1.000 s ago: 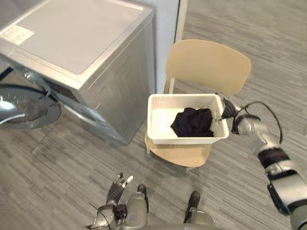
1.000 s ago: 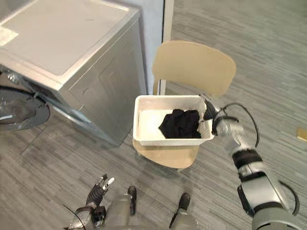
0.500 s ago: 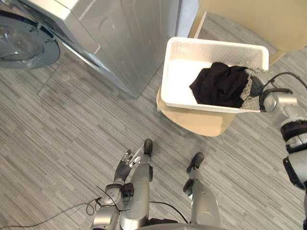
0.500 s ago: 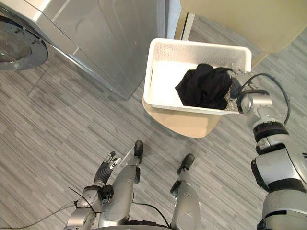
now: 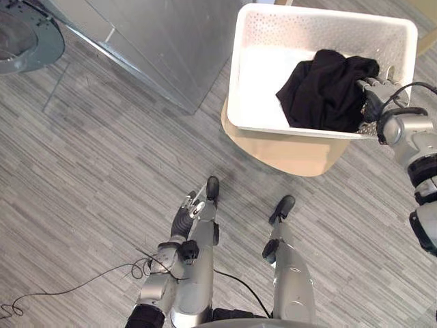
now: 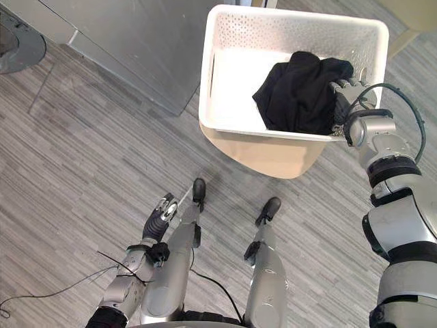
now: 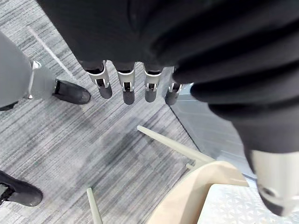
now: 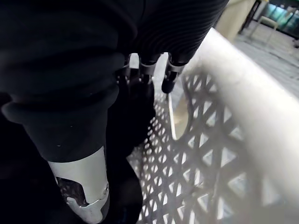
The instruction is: Pick up the laundry basket with both hands and put the clothes into the washing machine.
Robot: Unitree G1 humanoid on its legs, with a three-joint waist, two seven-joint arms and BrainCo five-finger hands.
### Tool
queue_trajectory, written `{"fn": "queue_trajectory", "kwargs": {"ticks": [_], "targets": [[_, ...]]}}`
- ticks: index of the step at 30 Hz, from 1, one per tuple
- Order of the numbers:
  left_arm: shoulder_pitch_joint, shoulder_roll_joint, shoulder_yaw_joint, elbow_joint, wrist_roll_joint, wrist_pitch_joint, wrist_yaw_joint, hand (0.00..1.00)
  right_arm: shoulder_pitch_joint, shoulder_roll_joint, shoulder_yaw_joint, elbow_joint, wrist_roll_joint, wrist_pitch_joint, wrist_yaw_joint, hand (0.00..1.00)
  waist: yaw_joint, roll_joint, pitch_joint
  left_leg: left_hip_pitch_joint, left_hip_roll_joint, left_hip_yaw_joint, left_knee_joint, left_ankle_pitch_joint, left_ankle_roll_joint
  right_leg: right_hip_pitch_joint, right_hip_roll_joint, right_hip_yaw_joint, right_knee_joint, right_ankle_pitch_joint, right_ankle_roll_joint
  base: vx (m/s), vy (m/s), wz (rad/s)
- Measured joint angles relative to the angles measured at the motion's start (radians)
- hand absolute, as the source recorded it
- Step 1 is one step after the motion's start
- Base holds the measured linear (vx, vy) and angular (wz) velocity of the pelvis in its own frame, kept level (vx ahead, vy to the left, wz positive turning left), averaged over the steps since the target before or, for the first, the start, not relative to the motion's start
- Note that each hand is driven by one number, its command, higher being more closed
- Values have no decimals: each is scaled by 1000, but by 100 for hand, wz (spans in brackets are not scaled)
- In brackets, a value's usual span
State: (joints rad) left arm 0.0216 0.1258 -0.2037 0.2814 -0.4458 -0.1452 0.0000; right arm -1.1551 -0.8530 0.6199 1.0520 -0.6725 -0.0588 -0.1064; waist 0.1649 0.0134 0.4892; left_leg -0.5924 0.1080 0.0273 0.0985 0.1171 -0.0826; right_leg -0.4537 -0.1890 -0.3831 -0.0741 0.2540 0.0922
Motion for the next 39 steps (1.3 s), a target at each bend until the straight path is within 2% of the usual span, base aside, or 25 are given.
{"fn": "queue_trajectory", "kwargs": {"ticks": [4, 5, 10, 16, 21, 24, 27, 32, 34, 36, 39], "targets": [[-41, -5, -29, -3, -53, -17, -1, 0, -43, -29, 9, 5, 38, 1, 2, 0, 15, 3, 8, -36, 8, -17, -32, 26, -7, -38, 12, -11, -6, 2, -2, 0, -1, 6], [-53, -6, -32, -5, -56, -17, -1, 0, -56, -28, 14, 16, 45, 2, 2, 100, 16, 3, 9, -49, 10, -28, -35, 34, -10, -41, 17, -22, -16, 5, -4, 3, -2, 17], [-75, -40, -37, -19, -64, -19, -1, 0, -71, -23, 26, 24, 106, 25, 1, 100, 44, 4, 10, -63, 16, -40, -64, 55, -18, -60, 27, -29, -23, 5, -6, 0, 2, 4], [-80, -64, -38, -25, -64, -19, 1, 0, -73, 4, 15, 18, 144, 24, -3, 100, 46, 3, 10, -64, 22, -44, -67, 57, -21, -58, 32, -27, -23, 5, -6, -3, 40, 2], [-80, -61, -18, -46, -63, -19, 5, 0, -56, 27, -44, -8, 153, 24, -6, 100, 44, 0, 12, -41, 37, -40, -79, 69, -27, -44, 46, -22, -23, 5, -6, -23, 24, -5], [-80, -62, -19, -47, -62, -18, 9, 0, -40, 32, -123, -34, 163, 27, -14, 100, 38, 0, 12, 17, 45, -38, -115, 83, -32, -4, 53, -21, -23, 5, -6, -20, 17, -2], [-78, -59, -2, -54, -61, -18, 23, 0, -34, 31, -216, -105, 214, 37, -33, 100, 19, -3, 11, 76, 49, -34, -143, 90, -33, 41, 57, -20, -23, 5, -6, -51, 32, 0], [-77, -35, 20, -58, -50, -16, 23, 0, 2, 28, -371, -299, 276, 43, -92, 100, -12, -10, 8, 156, 49, -20, -169, 96, -33, 102, 58, -6, -23, -4, -5, -58, 25, -3], [-76, -29, 42, -58, -43, -14, 25, 0, 68, 28, -488, -430, 311, 45, -127, 100, -20, -13, 6, 191, 49, -15, -169, 95, -33, 136, 59, -2, -23, -8, 0, -22, 7, 1], [-36, -18, 68, -63, -27, -13, 26, 0, 174, 89, -617, -564, 331, 45, -174, 100, -30, -56, -51, 211, 50, 4, -169, 92, -36, 146, 62, 11, -23, -16, 2, 1, 10, -14], [-2, -13, 98, -63, -14, -7, 27, 0, 300, 175, -758, -727, 351, 43, -224, 100, -45, -94, -85, 257, 52, 12, -169, 79, -38, 186, 65, 21, -23, -27, -3, 36, 0, -10]]}}
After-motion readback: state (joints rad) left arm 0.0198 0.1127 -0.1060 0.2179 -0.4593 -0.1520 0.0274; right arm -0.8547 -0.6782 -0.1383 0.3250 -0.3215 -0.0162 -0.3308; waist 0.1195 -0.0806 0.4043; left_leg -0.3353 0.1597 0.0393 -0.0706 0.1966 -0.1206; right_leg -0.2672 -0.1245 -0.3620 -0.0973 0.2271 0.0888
